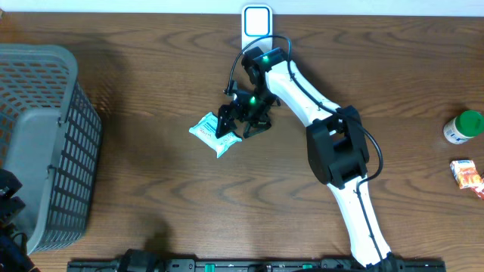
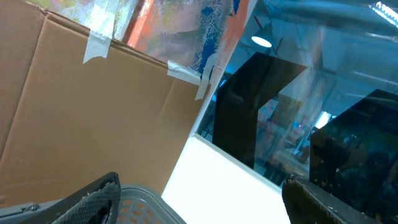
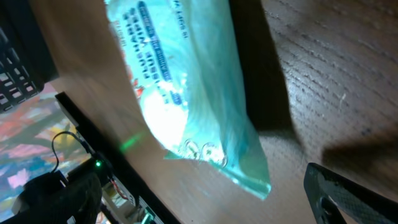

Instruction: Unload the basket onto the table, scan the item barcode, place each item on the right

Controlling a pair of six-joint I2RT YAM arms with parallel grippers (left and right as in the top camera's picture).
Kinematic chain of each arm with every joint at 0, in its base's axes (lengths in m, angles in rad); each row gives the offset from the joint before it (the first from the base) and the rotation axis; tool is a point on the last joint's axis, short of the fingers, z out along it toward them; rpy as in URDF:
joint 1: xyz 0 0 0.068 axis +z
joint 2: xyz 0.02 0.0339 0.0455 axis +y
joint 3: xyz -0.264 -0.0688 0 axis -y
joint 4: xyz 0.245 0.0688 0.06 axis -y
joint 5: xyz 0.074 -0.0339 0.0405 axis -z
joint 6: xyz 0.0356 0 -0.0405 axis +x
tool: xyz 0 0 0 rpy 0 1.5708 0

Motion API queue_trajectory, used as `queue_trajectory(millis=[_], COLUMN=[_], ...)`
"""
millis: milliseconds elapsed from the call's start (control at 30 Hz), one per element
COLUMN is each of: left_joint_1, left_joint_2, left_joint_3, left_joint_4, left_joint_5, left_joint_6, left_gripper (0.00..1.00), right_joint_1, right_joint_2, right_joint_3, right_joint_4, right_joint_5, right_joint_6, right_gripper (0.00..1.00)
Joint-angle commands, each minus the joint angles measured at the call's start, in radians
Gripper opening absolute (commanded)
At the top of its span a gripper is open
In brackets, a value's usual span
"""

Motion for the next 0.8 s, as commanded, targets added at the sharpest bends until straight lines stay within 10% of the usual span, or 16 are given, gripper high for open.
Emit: queue_trajectory(millis=[0, 233, 367, 567, 767], left_joint_1=[0.004, 0.004, 0.004, 0.004, 0.004], left_joint_2=[-0.01, -0.01, -0.01, -0.017, -0.034], left_joint_3=[-0.002, -0.002, -0.002, -0.002, -0.002], left_joint_4=[0.003, 0.003, 0.003, 0.003, 0.003], left_joint_5=[-0.002, -0.002, -0.002, -0.002, -0.002], left_joint_6=[-0.009, -0.009, -0.009, -0.009, -0.009], left_gripper=[0.83, 0.83, 0.83, 0.83, 0.83], right_joint_1=[0.0, 0.026, 0.024, -0.014, -0.026], right_joint_2=[0.032, 0.067, 0.064, -0.01, -0.215], right_joint_3=[-0.008, -0.047, -0.045, 0.063, 0.179], right_joint_4=[0.018, 0.093, 0.14, -0.062, -0.365], right_joint_5=[-0.036, -0.034, -0.032, 0.262, 1.159], right_joint_6=[-0.024, -0.012, -0.005, 0.014, 0.343], right_gripper=[0.99, 0.51, 0.04, 0.01, 0.01])
